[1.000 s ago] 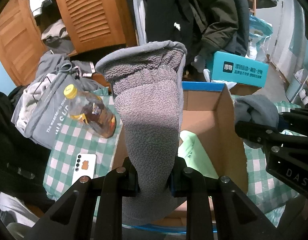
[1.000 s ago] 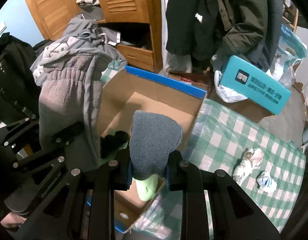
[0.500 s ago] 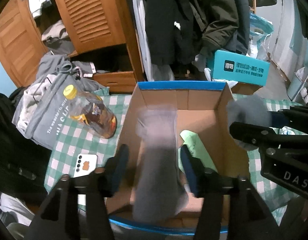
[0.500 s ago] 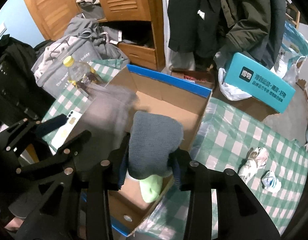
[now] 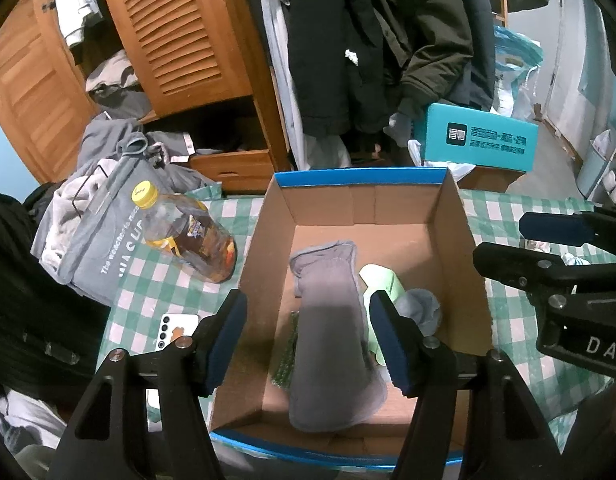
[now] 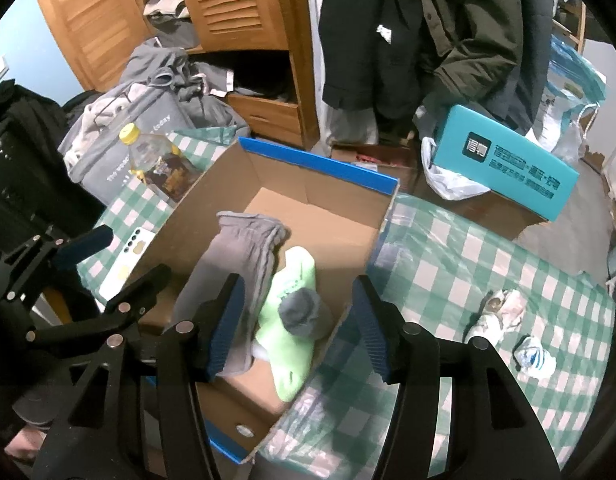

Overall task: Organize soft objects
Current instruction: 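Lower both items into the box and open the left and right tools, then withdraw both tools from the box and move over the table bundles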

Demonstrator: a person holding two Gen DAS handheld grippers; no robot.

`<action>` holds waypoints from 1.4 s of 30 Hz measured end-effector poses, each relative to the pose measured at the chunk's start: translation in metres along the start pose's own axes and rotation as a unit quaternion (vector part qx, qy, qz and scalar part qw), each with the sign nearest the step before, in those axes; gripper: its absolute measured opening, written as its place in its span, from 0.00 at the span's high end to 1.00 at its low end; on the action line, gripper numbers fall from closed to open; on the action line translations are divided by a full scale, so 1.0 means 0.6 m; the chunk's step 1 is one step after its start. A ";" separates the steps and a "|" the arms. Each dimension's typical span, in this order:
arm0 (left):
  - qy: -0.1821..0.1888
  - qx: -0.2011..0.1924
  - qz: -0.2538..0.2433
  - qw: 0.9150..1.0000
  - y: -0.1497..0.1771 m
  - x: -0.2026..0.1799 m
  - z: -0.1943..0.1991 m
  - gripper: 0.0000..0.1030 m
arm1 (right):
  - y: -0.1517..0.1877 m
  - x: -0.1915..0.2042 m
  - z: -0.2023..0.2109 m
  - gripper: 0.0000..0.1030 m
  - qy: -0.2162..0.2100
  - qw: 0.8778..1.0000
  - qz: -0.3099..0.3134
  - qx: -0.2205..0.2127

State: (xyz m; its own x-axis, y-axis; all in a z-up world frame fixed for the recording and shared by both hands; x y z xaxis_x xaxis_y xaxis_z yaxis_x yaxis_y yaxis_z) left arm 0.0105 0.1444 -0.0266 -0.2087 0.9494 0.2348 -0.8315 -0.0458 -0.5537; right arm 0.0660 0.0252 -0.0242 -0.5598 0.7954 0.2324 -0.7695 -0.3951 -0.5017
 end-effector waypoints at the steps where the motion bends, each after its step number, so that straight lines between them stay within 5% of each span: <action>1: 0.000 0.000 -0.001 1.000 -0.001 -0.002 0.000 0.33 | 0.000 -0.003 0.001 0.45 0.002 1.000 -0.001 0.000; 42: 0.040 -0.007 -0.091 0.995 -0.030 -0.170 0.027 0.16 | 0.068 -0.163 0.069 0.43 0.071 0.997 -0.042 -0.012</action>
State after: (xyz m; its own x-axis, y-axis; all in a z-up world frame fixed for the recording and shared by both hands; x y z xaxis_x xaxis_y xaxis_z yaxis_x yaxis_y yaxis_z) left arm 0.0387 0.0436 -0.0276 -0.0133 0.9631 0.2688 -0.8448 0.1330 -0.5183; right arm 0.0764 -0.0876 -0.0332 -0.4430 0.8829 0.1555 -0.8034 -0.3140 -0.5060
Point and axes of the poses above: each gripper's, at about its wrist camera, not at the fingertips, and z roughly against the way its jaws point, x to its left, y to its underside, the point moved 1 cm from there along -z, roughly the way its jaws point, and after that the axes turned 7 degrees about -z, right-handed, at the moved point
